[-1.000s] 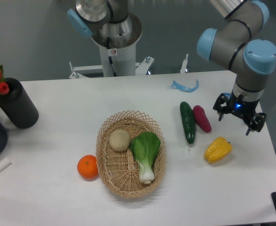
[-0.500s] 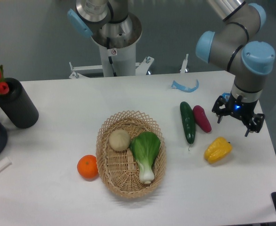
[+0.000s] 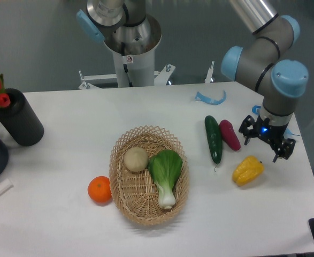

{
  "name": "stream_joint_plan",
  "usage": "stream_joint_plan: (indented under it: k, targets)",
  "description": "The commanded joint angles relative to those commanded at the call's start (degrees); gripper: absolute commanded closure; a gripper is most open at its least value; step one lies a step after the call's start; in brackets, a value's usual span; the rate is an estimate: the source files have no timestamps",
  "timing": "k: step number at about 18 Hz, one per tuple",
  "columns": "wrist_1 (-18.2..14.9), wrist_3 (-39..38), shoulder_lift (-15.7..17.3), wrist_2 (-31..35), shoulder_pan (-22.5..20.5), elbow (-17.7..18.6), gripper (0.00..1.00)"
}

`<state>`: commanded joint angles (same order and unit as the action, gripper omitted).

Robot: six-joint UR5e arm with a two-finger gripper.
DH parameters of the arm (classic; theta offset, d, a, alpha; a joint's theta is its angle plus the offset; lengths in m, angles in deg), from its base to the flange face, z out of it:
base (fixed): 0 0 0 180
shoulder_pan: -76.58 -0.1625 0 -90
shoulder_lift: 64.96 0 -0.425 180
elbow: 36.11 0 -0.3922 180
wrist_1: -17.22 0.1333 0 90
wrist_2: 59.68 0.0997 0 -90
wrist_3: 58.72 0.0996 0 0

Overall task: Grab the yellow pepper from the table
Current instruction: 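Lower the open gripper down over the yellow bell pepper, then close the gripper on the yellow pepper and lift it slightly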

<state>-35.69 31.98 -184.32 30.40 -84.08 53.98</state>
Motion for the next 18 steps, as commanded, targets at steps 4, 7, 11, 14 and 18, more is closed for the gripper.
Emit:
stream_joint_plan:
  k: [4,7,11,14,18]
  targets:
    - [0.2,-0.4,-1.7,0.5,1.5,-0.4,0.0]
    - [0.8,-0.2,-2.5,0.5,1.6,-1.2,0.0]
    - [1.6,-0.3,-4.1,0.5,1.8,-2.3,0.0]
    - [1.6,-0.8,-4.6,0.6,2.5,-2.3,0.0]
    - [1.6,-0.8,-4.8,0.6,2.5,-0.9,0.0]
